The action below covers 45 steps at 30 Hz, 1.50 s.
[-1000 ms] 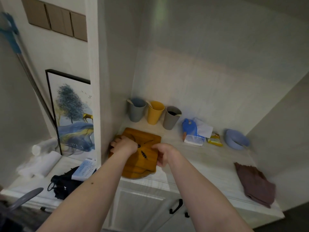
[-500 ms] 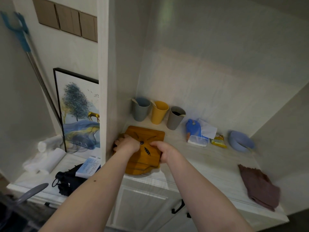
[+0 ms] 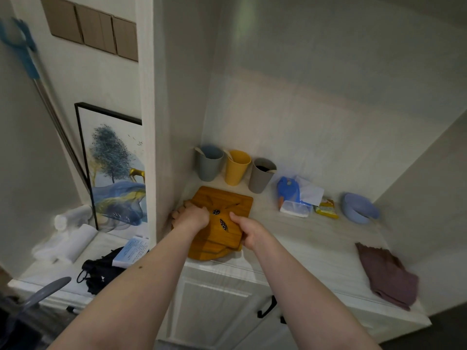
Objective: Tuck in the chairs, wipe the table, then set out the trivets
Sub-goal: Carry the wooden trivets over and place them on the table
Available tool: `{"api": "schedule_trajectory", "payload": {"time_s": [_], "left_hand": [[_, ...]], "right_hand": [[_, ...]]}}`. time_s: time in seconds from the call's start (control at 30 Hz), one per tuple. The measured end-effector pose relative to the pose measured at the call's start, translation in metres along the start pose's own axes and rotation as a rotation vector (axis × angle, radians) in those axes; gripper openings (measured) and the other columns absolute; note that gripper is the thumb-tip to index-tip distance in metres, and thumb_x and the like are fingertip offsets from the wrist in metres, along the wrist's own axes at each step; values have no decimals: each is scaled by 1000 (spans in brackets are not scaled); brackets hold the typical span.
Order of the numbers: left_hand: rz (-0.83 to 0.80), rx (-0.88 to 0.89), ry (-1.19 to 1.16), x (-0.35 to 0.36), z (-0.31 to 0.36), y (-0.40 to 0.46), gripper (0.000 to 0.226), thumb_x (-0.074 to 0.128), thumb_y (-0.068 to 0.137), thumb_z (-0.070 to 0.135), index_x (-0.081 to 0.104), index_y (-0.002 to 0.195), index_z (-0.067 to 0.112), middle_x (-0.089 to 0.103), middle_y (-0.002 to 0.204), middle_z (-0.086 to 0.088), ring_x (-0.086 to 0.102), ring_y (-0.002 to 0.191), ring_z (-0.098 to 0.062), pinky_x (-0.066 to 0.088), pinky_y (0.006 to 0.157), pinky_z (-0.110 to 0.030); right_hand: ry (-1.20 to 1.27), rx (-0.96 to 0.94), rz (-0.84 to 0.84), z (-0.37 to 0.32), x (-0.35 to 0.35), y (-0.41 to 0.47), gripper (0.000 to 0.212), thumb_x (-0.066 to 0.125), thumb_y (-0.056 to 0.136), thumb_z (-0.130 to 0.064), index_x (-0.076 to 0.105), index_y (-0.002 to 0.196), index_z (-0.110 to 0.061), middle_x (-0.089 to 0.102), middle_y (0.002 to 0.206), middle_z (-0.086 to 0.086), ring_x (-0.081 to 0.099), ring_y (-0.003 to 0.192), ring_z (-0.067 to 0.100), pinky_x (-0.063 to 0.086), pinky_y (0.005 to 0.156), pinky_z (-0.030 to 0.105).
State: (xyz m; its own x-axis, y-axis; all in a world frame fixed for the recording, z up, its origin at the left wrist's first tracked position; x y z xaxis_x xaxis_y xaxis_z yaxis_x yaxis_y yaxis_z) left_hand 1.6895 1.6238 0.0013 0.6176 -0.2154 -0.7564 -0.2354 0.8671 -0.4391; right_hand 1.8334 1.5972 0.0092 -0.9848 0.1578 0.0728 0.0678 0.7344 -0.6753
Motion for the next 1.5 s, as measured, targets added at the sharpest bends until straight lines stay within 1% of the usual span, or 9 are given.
{"api": "schedule_trajectory", "payload": {"time_s": [0.17, 0.37, 0.47, 0.63, 0.73, 0.97, 1.2, 1.33, 1.5], "left_hand": [[37, -43, -67, 11, 4, 3, 67, 25, 96, 51, 22, 145, 5, 29, 148, -19, 28, 135, -38, 25, 109, -44], [50, 1, -281, 20, 16, 1, 58, 34, 97, 42, 38, 136, -1, 43, 139, -21, 43, 126, -38, 36, 103, -40], [50, 17, -373, 23, 16, 0, 53, 33, 100, 36, 45, 131, -6, 46, 137, -24, 44, 125, -38, 35, 102, -37], [80, 9, -434, 31, 24, -18, 55, 33, 100, 38, 46, 128, -7, 50, 131, -24, 48, 120, -39, 39, 97, -39], [115, 26, -442, 35, 28, -27, 55, 33, 100, 39, 46, 126, -8, 51, 130, -25, 49, 119, -40, 41, 95, -39], [222, 36, -463, 47, 25, -69, 54, 34, 100, 39, 47, 122, -8, 53, 125, -26, 51, 114, -41, 42, 91, -41], [353, -63, -522, 71, -3, -120, 55, 33, 100, 40, 48, 121, -8, 53, 124, -26, 51, 113, -41, 42, 91, -41], [406, -154, -565, 79, -34, -155, 51, 34, 99, 42, 52, 116, -3, 58, 116, -21, 55, 105, -35, 41, 81, -38], [503, -221, -570, 73, -85, -194, 52, 32, 99, 40, 53, 113, -6, 57, 116, -22, 55, 102, -35, 40, 76, -35]], "right_hand": [[57, -61, 17, -5, -25, -4, 48, 63, 91, -24, 50, 132, -4, 56, 132, 19, 54, 121, 31, 46, 92, 42], [75, -99, 41, -5, -48, -5, 50, 65, 89, -24, 51, 132, -4, 58, 130, 18, 57, 118, 31, 48, 92, 42], [69, -98, 44, -3, -62, -6, 49, 66, 88, -24, 51, 131, -5, 59, 127, 18, 58, 115, 31, 48, 93, 44], [74, -114, 22, -4, -75, -14, 47, 67, 87, -26, 53, 129, -8, 62, 123, 18, 61, 104, 31, 51, 85, 44], [67, -130, 4, -4, -83, -19, 44, 65, 89, -25, 53, 128, -8, 61, 125, 18, 61, 108, 32, 50, 83, 44], [12, -126, -58, 7, -107, -34, 48, 68, 87, -28, 51, 130, -14, 61, 125, 17, 59, 111, 35, 48, 95, 51], [-121, -109, -186, 25, -119, -60, 46, 66, 88, -27, 52, 129, -13, 60, 127, 18, 56, 116, 35, 45, 98, 51], [-177, -76, -262, 47, -112, -76, 41, 64, 89, -25, 53, 126, -12, 59, 127, 19, 56, 116, 36, 46, 91, 49], [-286, -46, -351, 78, -78, -99, 38, 63, 90, -26, 53, 125, -13, 59, 127, 18, 56, 117, 36, 46, 96, 51]]}}
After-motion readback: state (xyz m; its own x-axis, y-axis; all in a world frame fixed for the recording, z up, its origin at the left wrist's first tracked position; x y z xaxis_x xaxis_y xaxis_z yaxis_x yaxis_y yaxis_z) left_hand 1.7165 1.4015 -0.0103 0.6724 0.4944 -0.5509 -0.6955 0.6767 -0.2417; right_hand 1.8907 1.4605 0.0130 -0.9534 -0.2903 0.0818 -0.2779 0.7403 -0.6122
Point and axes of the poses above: each hand's wrist, its own y-axis towards the middle knuckle, its own x-axis out of the palm, z = x × y, the point moved 2 cm from there along y, towards the middle knuckle
